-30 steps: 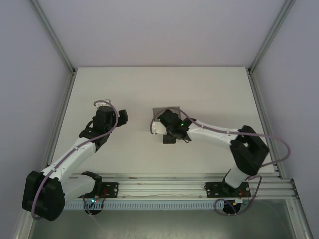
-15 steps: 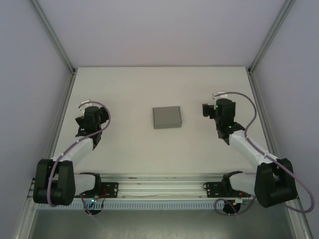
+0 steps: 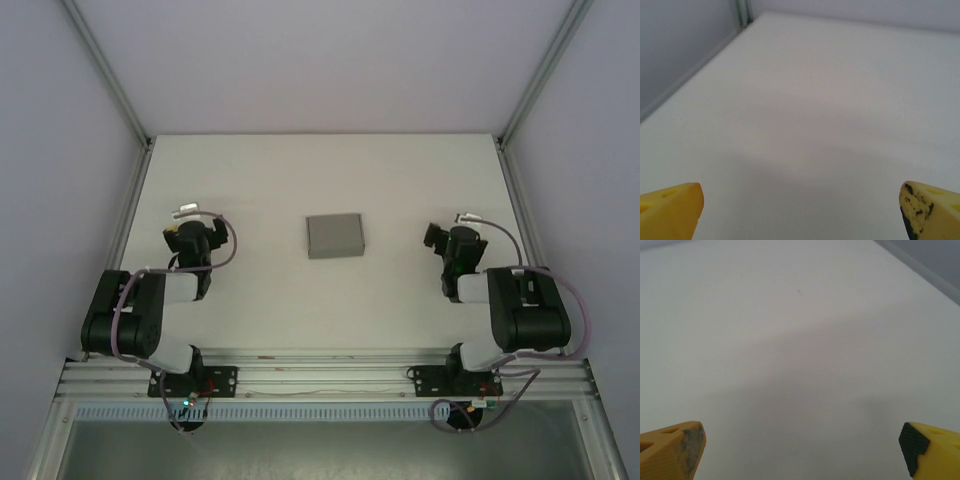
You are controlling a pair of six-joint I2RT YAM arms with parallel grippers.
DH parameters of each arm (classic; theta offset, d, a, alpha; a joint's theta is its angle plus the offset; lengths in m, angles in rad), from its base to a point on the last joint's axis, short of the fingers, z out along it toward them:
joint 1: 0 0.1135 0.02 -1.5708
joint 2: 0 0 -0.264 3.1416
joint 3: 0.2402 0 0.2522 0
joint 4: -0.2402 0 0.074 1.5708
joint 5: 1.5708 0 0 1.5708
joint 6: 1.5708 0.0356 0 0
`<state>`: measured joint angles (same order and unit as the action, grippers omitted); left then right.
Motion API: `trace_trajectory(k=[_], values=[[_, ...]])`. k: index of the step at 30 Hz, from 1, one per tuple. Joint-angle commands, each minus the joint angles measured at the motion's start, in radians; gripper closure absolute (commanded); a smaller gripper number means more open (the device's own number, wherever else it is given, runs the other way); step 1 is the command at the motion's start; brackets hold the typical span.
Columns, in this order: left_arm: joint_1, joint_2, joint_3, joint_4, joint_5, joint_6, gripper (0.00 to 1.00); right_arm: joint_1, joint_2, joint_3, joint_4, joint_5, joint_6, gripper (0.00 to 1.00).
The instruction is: Assemble paper box
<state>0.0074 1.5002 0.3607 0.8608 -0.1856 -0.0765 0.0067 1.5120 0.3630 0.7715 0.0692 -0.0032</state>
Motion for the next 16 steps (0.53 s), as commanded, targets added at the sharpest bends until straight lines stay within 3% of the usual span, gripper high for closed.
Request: trace_trajectory(k=[1,2,4,6,8,11,16], values=[[0.016,0.037,-0.092,0.298,0.032,0.025,0.0,-0.007,-0.013,0.036,0.036,-0.005,0.034,0.0],[0.017,-0.009,-0.038,0.096,0.042,0.004,0.0,-0.007,-0.002,0.024,0.081,-0.005,0.033,0.0],[0.002,0.043,-0.068,0.246,0.032,0.047,0.0,-0.007,-0.013,0.03,0.055,-0.004,0.031,0.0],[0.002,0.006,-0.039,0.128,0.021,0.022,0.0,-0.007,-0.011,0.025,0.063,-0.003,0.03,0.0],[0.003,0.029,-0.058,0.203,0.02,0.035,0.0,-0.007,-0.014,0.029,0.053,-0.004,0.029,0.0],[0.003,0.007,-0.041,0.133,0.022,0.024,0.0,-0.007,-0.012,0.029,0.057,-0.005,0.031,0.0],[0.002,0.016,-0.047,0.161,0.02,0.03,0.0,-0.007,-0.013,0.03,0.053,-0.004,0.03,0.0]])
